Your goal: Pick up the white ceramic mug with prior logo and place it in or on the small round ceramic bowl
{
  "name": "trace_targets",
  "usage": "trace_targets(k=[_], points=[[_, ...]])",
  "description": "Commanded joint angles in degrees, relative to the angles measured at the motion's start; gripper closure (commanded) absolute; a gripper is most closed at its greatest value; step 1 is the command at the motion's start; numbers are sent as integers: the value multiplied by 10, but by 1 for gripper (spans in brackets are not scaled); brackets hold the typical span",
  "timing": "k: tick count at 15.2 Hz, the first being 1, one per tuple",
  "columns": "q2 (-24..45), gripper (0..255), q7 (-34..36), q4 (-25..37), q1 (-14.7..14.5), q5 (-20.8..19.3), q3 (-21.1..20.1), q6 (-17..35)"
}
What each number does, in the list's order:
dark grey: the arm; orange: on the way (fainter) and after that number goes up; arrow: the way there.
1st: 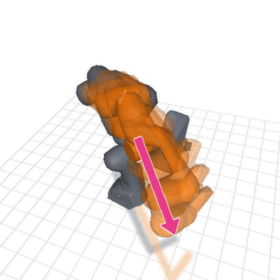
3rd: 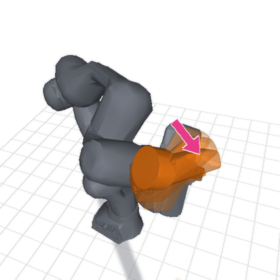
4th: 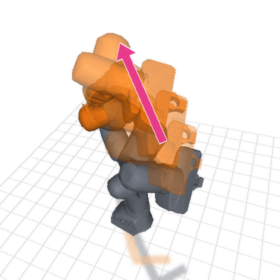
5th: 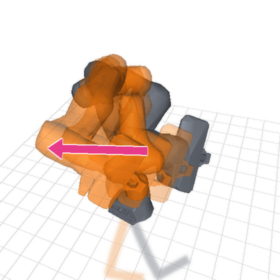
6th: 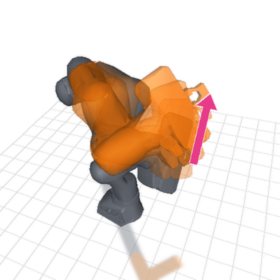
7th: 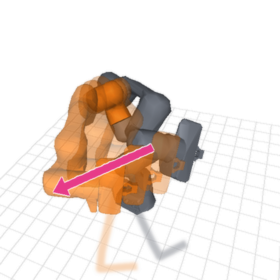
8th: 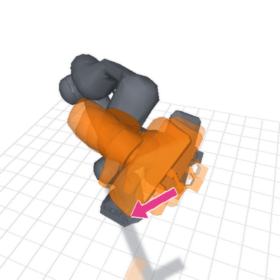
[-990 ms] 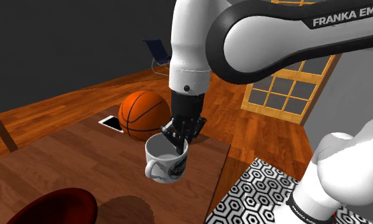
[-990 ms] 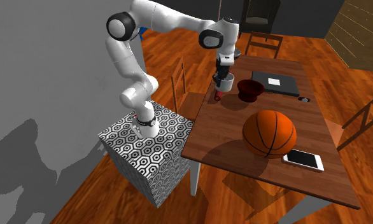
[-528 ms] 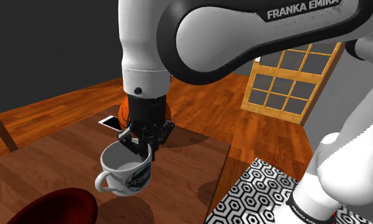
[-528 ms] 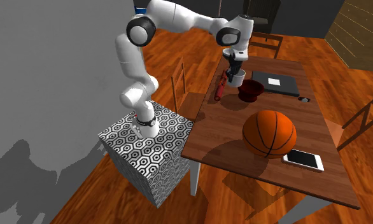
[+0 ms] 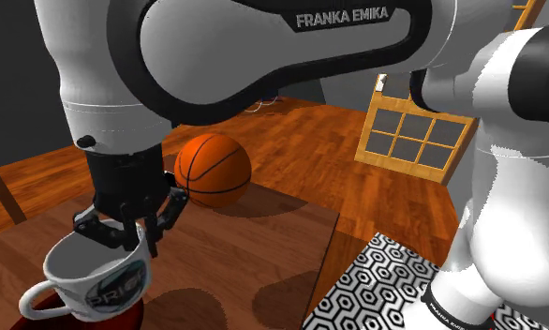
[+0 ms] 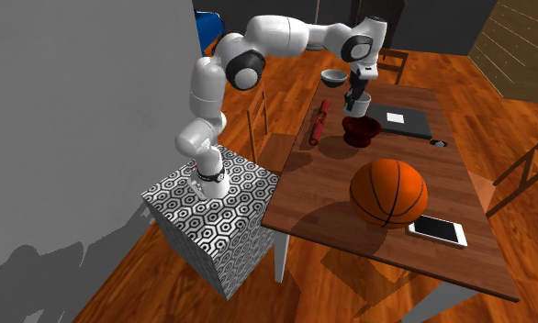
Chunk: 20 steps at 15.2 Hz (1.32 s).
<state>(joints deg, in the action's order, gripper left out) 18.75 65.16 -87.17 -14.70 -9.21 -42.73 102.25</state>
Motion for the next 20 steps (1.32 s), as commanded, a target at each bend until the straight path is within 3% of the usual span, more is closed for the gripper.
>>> trace_targets(k=[1,4,5,20], points=[[57,255,24,73,-39,-37,6,-26],[151,255,45,216,-114,-85,25,-81],[205,255,48,308,-159,-109,37,-118],[193,255,58,163,-120,-106,39,7]])
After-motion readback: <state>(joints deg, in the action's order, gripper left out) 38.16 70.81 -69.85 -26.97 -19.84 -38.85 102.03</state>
